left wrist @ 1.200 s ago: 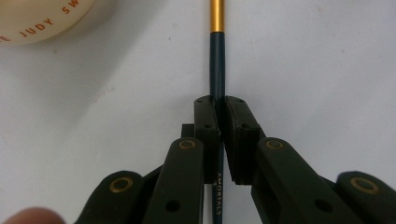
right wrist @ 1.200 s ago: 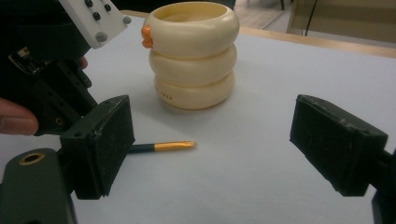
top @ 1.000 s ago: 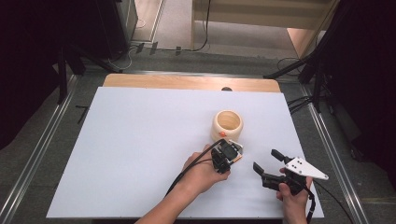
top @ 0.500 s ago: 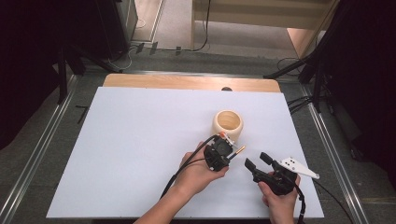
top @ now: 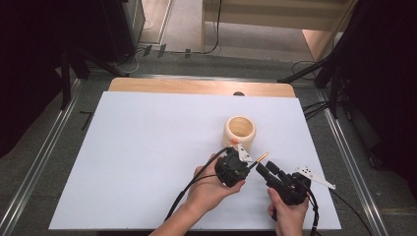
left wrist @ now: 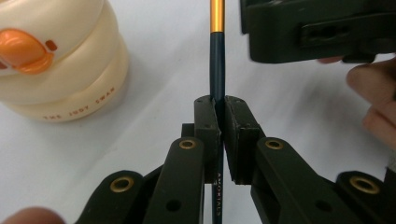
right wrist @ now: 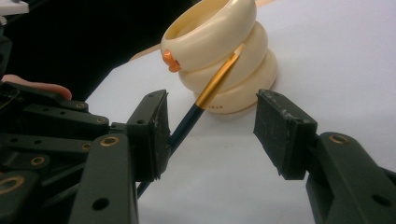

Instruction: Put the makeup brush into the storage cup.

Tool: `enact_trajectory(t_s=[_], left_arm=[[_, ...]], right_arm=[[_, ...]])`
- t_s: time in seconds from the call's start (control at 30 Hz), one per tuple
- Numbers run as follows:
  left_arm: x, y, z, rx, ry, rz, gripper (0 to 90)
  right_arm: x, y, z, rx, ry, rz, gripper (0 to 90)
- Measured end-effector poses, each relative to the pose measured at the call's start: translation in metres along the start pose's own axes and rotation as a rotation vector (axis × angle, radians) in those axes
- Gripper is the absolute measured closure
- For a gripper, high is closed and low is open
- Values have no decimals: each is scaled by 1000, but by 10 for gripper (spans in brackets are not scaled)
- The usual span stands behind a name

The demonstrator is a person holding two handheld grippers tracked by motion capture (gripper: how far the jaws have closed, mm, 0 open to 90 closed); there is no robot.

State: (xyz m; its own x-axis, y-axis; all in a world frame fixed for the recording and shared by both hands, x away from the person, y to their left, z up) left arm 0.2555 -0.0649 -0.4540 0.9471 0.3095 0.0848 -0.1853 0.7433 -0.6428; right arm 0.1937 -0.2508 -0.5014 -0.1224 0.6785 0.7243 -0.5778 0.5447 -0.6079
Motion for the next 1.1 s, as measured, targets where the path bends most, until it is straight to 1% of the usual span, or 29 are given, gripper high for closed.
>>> enact_trajectory(t_s=[0.03, 0.07, 0.1, 0.13, 0.2, 0.3, 0.33, 0.4, 0.43, 0.53, 0.57, 0.6, 0.63, 0.67, 0.7, 0.73, 0.77, 0.83, 0.87, 0.93, 0.97, 1.03, 1.1], left_arm=[[-3, -1, 0, -16, -2, -10, 856], [-4, -1, 1, -20, 0, -20, 856], [-4, -1, 1, -20, 0, -20, 856], [-7, -2, 0, -33, 0, -29, 856], [-10, -2, 0, -45, -5, -43, 856], [-13, -2, -1, -54, -3, -59, 856], [-14, -2, -1, -54, -5, -66, 856], [-16, -2, -2, -66, -10, -70, 856], [-16, -1, -2, -66, -12, -78, 856], [-17, -1, -2, -69, -10, -79, 856], [-17, 0, -3, -72, -11, -82, 900], [-17, 1, -2, -82, -18, -85, 900], [-17, 1, -2, -82, -18, -85, 900], [-18, 1, -1, -100, -21, -90, 900], [-18, 1, -1, -100, -21, -90, 877], [-18, 2, -1, -108, -21, -86, 836], [-17, 2, 0, -111, -21, -88, 815], [-16, 4, 3, -119, -22, -86, 798], [-14, 7, 5, -123, -10, -83, 777], [-13, 8, 6, -127, -4, -81, 731], [-12, 12, 10, -144, 0, -85, 706], [-10, 16, 14, -164, 9, -80, 651], [-6, 21, 20, -194, 35, -51, 580]], right_arm=[[-1, 0, -1, 9, -7, -13, 524], [-2, 0, -2, 15, -18, -20, 539], [-2, 0, -2, 15, -18, -20, 539], [-3, 0, -3, 15, -49, -38, 587], [-2, 0, -3, 8, -46, -39, 614], [-2, 1, -4, 13, -56, -69, 662], [-2, 1, -4, 13, -60, -81, 697], [-3, 1, -4, 18, -74, -96, 738], [-3, 1, -4, 17, -83, -105, 756], [-4, 1, -3, 20, -112, -131, 810], [-3, 1, -3, 21, -122, -136, 842], [-2, 1, -2, 18, -103, -130, 842], [-3, 1, -2, 16, -106, -131, 842], [-3, 0, -3, 25, -126, -133, 843], [-3, 0, -3, 27, -128, -133, 843], [-2, -1, -2, 22, -122, -129, 843], [-2, -1, -1, 13, -116, -118, 843], [-1, -2, 0, 5, -114, -111, 843], [0, -3, 2, -14, -100, -85, 843], [1, -4, 3, -14, -95, -78, 843], [2, -4, 4, -25, -83, -42, 843], [4, -4, 4, -33, -63, -1, 843], [5, -3, 5, -42, -52, 32, 843]])
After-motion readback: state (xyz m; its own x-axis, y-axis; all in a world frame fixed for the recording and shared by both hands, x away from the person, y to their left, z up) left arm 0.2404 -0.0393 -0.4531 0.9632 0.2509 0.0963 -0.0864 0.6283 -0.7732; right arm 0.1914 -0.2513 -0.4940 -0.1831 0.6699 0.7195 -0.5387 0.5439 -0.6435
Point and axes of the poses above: each handheld gripper's, and its own axes: z roughly backward along the jaws, y roughly out of its underside, x roughly to its left, the point moved 1 cm from there along -z, roughly forward along the jaws, and after that the axes turned 13 degrees about -z, right-handed, at the moved point
